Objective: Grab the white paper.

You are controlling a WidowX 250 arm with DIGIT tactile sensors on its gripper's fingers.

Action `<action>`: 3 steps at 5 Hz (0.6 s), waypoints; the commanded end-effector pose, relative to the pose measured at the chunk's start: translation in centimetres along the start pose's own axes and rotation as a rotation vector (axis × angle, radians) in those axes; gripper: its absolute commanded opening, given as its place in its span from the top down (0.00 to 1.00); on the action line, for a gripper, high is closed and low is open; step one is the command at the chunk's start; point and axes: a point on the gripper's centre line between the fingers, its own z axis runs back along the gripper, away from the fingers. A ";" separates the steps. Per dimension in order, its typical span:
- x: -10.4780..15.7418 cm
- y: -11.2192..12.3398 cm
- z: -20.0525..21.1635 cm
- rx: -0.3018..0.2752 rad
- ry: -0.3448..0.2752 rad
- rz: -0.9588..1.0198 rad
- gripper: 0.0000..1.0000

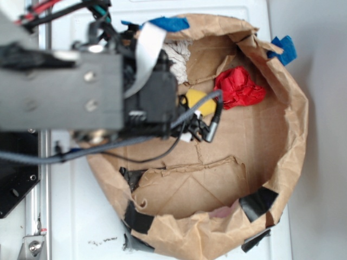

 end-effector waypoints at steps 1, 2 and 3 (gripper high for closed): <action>1.1 0.4 1.2 -0.037 -0.018 0.046 0.00; 1.1 0.4 1.2 -0.037 -0.018 0.046 0.00; 0.5 -2.1 1.8 -0.095 -0.044 0.061 0.00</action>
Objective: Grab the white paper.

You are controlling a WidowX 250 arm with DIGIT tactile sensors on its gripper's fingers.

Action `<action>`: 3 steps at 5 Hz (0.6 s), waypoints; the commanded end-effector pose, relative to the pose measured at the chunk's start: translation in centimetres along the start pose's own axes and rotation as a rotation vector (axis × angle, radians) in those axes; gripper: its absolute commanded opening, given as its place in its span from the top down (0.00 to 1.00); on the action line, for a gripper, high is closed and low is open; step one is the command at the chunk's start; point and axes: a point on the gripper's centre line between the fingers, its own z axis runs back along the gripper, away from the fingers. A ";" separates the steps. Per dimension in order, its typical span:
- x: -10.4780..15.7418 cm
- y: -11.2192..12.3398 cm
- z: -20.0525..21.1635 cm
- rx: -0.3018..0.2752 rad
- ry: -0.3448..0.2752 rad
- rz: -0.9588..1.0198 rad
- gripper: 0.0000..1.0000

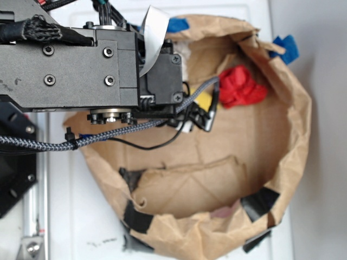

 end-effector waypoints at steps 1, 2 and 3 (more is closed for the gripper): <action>0.6 -5.1 0.7 -0.064 -0.040 0.080 0.00; 0.7 -5.6 0.0 -0.056 -0.027 0.115 0.00; 1.4 -4.8 -2.1 -0.022 -0.065 0.106 0.00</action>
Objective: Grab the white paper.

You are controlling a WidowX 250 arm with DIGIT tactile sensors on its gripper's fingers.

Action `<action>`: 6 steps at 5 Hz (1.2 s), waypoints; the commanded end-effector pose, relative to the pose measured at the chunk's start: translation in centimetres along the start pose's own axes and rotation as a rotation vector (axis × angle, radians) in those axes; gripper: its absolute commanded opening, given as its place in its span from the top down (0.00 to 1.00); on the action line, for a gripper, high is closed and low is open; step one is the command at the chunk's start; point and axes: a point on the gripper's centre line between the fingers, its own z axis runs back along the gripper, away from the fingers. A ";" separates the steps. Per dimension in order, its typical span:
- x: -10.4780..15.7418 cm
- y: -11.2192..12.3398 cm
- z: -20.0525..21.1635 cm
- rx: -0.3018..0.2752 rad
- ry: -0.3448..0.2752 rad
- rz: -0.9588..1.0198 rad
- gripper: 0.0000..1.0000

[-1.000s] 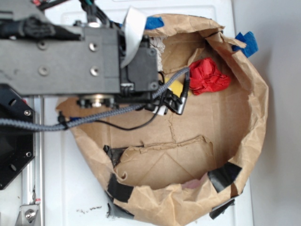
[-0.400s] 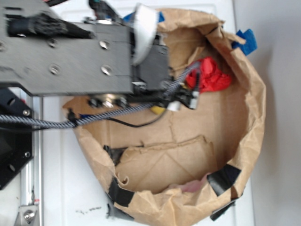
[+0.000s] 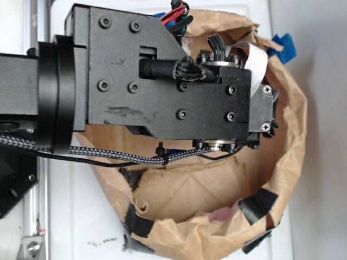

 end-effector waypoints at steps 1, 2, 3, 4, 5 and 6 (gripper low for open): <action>2.9 2.7 -2.0 -0.005 -0.078 0.002 0.00; 4.7 3.4 -3.3 0.026 -0.107 0.008 0.00; 5.4 3.9 -2.8 0.089 -0.107 0.026 0.00; 5.9 4.3 -2.5 0.099 -0.124 0.069 0.00; 6.0 3.8 -3.6 0.065 -0.190 0.136 0.00; 6.1 3.5 -5.2 0.027 -0.242 0.187 0.00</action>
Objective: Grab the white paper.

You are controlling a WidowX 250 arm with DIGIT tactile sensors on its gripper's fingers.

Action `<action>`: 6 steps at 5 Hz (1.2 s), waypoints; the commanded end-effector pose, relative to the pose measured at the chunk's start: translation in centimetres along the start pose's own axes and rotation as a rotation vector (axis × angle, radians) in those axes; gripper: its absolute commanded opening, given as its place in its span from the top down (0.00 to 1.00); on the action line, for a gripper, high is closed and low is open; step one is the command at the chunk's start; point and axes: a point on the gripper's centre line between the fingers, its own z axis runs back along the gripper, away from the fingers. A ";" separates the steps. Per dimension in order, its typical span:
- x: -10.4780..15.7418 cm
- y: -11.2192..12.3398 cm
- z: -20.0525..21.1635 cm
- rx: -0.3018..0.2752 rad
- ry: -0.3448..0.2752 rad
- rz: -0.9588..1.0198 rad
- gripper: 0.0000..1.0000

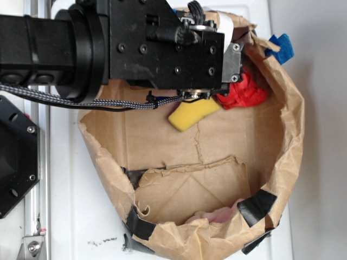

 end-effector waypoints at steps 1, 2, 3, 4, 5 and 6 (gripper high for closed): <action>0.2 -0.3 -2.2 -0.060 -0.077 0.106 0.00; 0.1 -0.3 -3.1 -0.039 -0.090 0.100 0.00; 0.0 -0.2 -3.0 -0.042 -0.092 0.089 0.00; 0.0 -0.2 -2.7 -0.056 -0.088 0.099 1.00; 0.0 -0.2 -2.6 -0.059 -0.086 0.095 1.00; -0.1 -0.1 -2.5 -0.069 -0.081 0.087 1.00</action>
